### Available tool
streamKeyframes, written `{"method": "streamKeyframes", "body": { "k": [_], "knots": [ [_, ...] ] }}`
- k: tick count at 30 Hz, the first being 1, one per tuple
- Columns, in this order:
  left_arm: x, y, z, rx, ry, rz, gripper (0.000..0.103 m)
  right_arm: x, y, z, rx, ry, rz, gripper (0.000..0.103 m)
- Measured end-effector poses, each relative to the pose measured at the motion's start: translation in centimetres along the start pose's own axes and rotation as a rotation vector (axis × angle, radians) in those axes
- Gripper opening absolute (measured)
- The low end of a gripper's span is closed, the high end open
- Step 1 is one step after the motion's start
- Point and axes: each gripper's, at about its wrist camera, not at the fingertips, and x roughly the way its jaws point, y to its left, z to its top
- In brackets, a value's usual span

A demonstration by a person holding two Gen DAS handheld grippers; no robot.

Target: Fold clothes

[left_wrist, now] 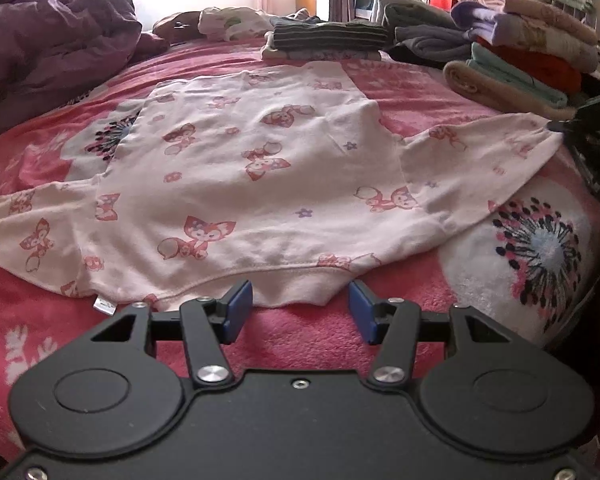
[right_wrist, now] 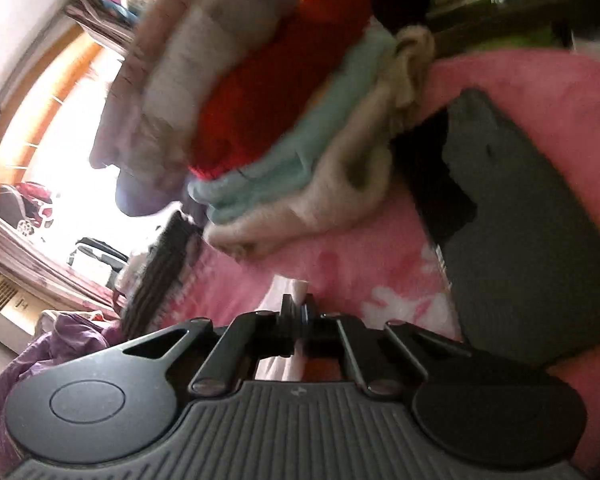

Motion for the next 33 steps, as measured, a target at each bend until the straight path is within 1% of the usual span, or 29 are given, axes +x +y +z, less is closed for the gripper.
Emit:
{"method": "streamKeyframes", "body": {
  "k": [2, 4, 5, 6, 7, 8, 10, 12, 14, 15, 17, 18, 19, 20, 21, 22, 24, 25, 26, 28, 29, 30, 31, 32, 33],
  "knots": [
    [0.0, -0.2, 0.2, 0.005, 0.001, 0.004, 0.053, -0.3, -0.1, 0.1, -0.018, -0.010, -0.017, 0.005],
    [-0.3, -0.4, 0.5, 0.008, -0.005, 0.012, 0.053, 0.5, 0.2, 0.2, -0.068, 0.011, -0.037, 0.006],
    [-0.7, -0.6, 0.7, 0.016, -0.021, 0.015, 0.053, 0.3, 0.5, 0.2, -0.092, -0.001, -0.064, 0.011],
    [-1.1, -0.9, 1.0, 0.030, -0.044, 0.018, 0.053, 0.1, 0.7, 0.2, -0.117, -0.017, -0.093, 0.011],
    [-1.6, -1.2, 1.3, 0.044, -0.069, 0.020, 0.053, -0.6, 1.4, 0.0, -0.160, -0.045, -0.091, 0.011],
    [-2.0, -1.5, 1.5, 0.053, -0.091, 0.018, 0.053, -1.3, 2.2, -0.3, -0.205, -0.075, -0.084, 0.014],
    [-2.5, -2.1, 1.8, 0.059, -0.128, 0.006, 0.053, -2.8, 3.7, -0.9, -0.296, -0.136, -0.070, 0.015],
    [-2.3, -2.8, 1.9, 0.067, -0.151, 0.002, 0.053, -3.2, 5.8, -2.2, -0.427, -0.124, 0.004, 0.015],
    [-1.4, -3.1, 1.7, 0.067, -0.148, 0.003, 0.053, -2.6, 8.0, -4.5, -0.558, -0.032, 0.125, 0.015],
    [-0.7, -3.1, 1.5, 0.060, -0.133, 0.003, 0.052, -2.1, 8.8, -5.6, -0.609, 0.016, 0.173, 0.015],
    [0.9, -3.1, 1.1, 0.047, -0.072, -0.016, 0.052, -0.8, 10.3, -8.0, -0.680, 0.124, 0.275, 0.015],
    [1.8, -3.2, 0.8, 0.057, -0.018, -0.031, 0.052, -0.1, 10.9, -9.0, -0.709, 0.166, 0.303, 0.015],
    [2.4, -3.2, 0.5, 0.078, 0.010, -0.039, 0.052, 0.5, 11.4, -9.9, -0.737, 0.207, 0.329, 0.015],
    [2.4, -3.2, 0.3, 0.093, -0.002, -0.041, 0.052, 1.1, 12.0, -10.9, -0.764, 0.247, 0.354, 0.015],
    [2.3, -3.1, 0.3, 0.096, -0.003, -0.047, 0.052, 1.6, 12.3, -11.6, -0.787, 0.268, 0.361, 0.015],
    [2.1, -2.8, 0.4, 0.087, -0.001, -0.059, 0.052, 2.5, 12.6, -12.1, -0.795, 0.292, 0.350, 0.014],
    [1.8, -2.2, 0.3, 0.062, -0.002, -0.090, 0.052, 4.5, 12.2, -12.4, -0.778, 0.332, 0.255, 0.017],
    [1.6, -1.8, 0.2, 0.045, -0.007, -0.107, 0.052, 5.5, 11.6, -12.3, -0.759, 0.348, 0.185, 0.008],
    [1.4, -1.4, 0.2, 0.023, -0.011, -0.124, 0.052, 5.9, 10.7, -11.6, -0.706, 0.347, 0.157, 0.000],
    [0.7, -0.4, 0.5, -0.045, -0.043, -0.165, 0.051, 5.0, 10.1, -10.6, -0.639, 0.347, 0.134, 0.000],
    [0.5, 0.0, 0.7, -0.075, -0.067, -0.179, 0.051, 4.3, 10.2, -10.4, -0.643, 0.333, 0.128, 0.009],
    [0.3, 0.5, 1.1, -0.106, -0.091, -0.188, 0.051, 3.5, 10.3, -10.2, -0.650, 0.306, 0.130, 0.016],
    [0.3, 0.9, 1.4, -0.136, -0.112, -0.194, 0.051, 2.8, 10.3, -10.1, -0.639, 0.293, 0.148, 0.028],
    [0.4, 1.2, 1.6, -0.160, -0.131, -0.198, 0.051, 2.6, 10.4, -10.0, -0.623, 0.287, 0.173, 0.032],
    [0.7, 1.5, 1.8, -0.177, -0.141, -0.197, 0.051, 2.5, 10.8, -9.8, -0.625, 0.285, 0.193, 0.032]
  ]
}}
